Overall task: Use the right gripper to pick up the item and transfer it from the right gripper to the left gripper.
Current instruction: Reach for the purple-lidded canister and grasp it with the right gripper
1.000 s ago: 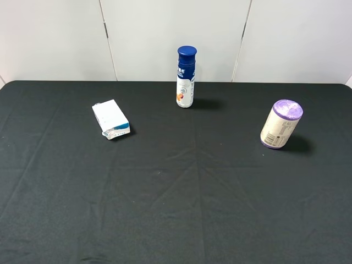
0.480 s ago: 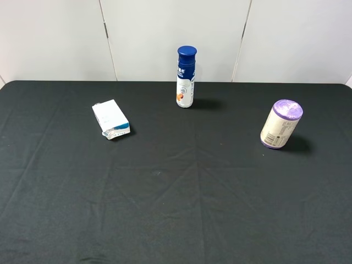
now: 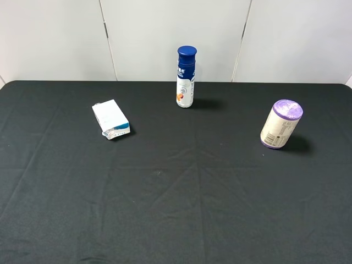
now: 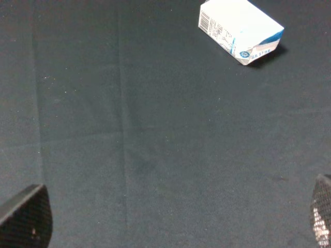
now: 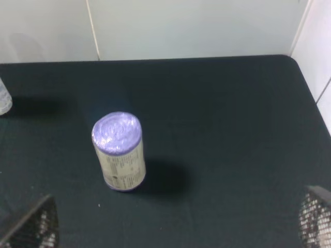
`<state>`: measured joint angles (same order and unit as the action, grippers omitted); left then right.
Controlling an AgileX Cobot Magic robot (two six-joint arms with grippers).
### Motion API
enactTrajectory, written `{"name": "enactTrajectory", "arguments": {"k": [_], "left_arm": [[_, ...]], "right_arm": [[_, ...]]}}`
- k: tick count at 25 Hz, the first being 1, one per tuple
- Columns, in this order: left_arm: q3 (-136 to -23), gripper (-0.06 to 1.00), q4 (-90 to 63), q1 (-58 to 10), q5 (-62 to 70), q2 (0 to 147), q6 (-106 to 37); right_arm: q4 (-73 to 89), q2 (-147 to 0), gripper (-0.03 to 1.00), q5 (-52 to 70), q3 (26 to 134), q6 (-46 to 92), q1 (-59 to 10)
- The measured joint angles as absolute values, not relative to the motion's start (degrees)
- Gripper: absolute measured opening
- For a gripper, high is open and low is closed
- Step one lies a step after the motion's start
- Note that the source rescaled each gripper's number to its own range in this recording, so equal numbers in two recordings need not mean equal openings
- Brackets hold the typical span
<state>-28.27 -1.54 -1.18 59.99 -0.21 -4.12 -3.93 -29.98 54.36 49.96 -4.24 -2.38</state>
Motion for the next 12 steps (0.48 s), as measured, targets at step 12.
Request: {"name": "enactTrajectory", "arguments": {"k": [12], "left_arm": [[-28.3, 1.00, -1.5, -1.2, 60.0, -0.2, -4.1]], "right_arm": [[-3.9, -64.0, 1.00, 63.6, 69.5, 1.3, -2.4]]}}
